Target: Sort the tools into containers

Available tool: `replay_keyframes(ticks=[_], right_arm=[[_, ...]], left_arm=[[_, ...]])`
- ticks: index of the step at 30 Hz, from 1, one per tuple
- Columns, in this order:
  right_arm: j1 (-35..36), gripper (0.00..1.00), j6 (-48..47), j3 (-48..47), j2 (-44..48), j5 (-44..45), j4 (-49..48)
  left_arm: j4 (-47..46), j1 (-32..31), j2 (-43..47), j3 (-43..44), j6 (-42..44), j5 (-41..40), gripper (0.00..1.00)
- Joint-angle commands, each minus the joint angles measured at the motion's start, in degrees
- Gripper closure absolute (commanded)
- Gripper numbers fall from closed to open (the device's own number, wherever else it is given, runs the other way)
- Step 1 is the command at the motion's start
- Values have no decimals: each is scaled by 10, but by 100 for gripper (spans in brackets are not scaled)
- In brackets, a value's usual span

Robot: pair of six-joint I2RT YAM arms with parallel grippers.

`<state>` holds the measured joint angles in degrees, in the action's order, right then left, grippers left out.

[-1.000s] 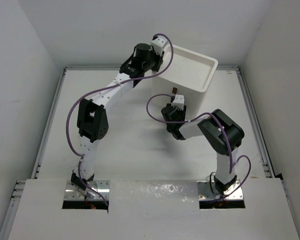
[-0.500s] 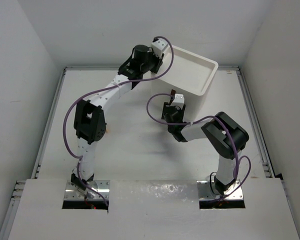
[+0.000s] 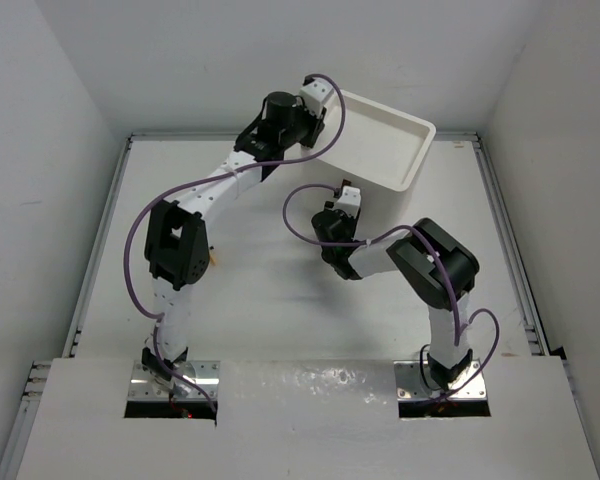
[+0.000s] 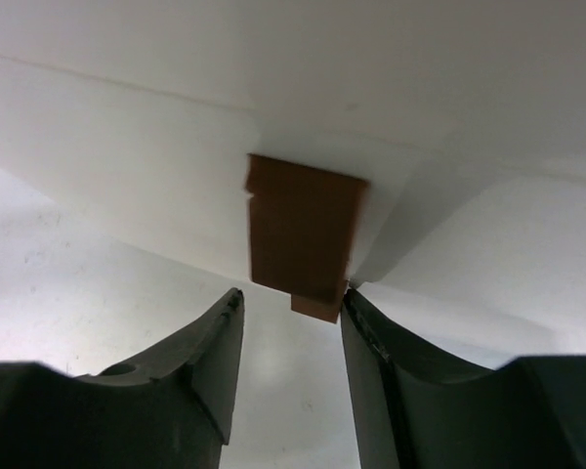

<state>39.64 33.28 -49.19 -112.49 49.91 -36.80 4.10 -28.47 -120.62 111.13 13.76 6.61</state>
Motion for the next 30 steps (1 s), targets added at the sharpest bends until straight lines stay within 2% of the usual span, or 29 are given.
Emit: replay_keyframes(ticks=[1, 8, 13, 18, 23, 30], right_arm=[[-21, 56, 4, -46, -19, 91, -42], [-24, 77, 3, -48, -41, 120, -67], [-27, 100, -8, -36, -39, 132, -90], [-28, 100, -53, -22, -29, 105, -118], [-13, 100, -52, 33, 3, 56, -156], [63, 100, -67, 85, 35, 43, -202]], left_arm=[[86, -2, 5, 5, 22, 49, 100], [92, -1, 7, 8, 28, 54, 100], [93, -1, 10, 0, 31, 55, 100], [86, 0, 6, 0, 30, 48, 100], [74, 0, -5, 8, 17, 25, 100], [68, 0, -14, 20, -11, 10, 100]])
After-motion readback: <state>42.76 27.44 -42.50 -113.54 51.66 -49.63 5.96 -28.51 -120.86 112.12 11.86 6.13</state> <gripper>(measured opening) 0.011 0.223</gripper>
